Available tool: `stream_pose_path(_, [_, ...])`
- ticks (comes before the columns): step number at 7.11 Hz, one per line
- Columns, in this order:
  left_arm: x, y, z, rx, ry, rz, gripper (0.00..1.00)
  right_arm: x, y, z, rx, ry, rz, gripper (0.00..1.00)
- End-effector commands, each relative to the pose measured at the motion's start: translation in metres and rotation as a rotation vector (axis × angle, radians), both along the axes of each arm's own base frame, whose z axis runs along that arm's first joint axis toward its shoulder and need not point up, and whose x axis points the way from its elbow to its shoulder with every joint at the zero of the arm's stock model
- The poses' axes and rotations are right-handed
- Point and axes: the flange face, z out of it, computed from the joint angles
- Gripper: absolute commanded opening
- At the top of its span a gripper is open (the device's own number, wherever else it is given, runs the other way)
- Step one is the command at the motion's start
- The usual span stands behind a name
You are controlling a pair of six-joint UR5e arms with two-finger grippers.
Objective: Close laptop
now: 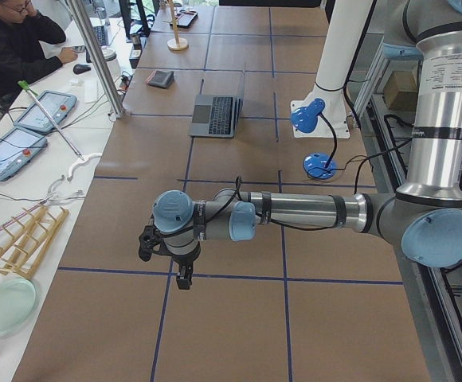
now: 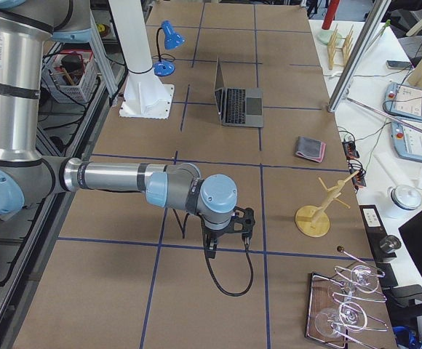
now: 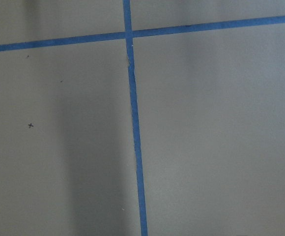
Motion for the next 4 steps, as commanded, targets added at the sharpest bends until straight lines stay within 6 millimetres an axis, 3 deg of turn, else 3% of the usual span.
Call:
stream_pose_path(1, [0.008,-0.006,-0.022,0.040,0.002,0.012,1.00,0.000,-0.001,-0.002,0.017,0.000,0.000,1.00])
stream_pose_path(2, [0.036,-0.012,-0.052,0.021,0.006,-0.008,1.00,0.000,-0.002,-0.012,0.034,0.000,0.005,1.00])
stream_pose_path(3, [0.069,-0.012,-0.081,0.003,0.014,-0.018,1.00,0.000,-0.011,-0.036,0.084,-0.001,0.004,1.00])
stream_pose_path(4, [0.099,-0.011,-0.105,-0.005,0.026,-0.014,1.00,0.000,-0.011,-0.042,0.095,-0.007,0.003,1.00])
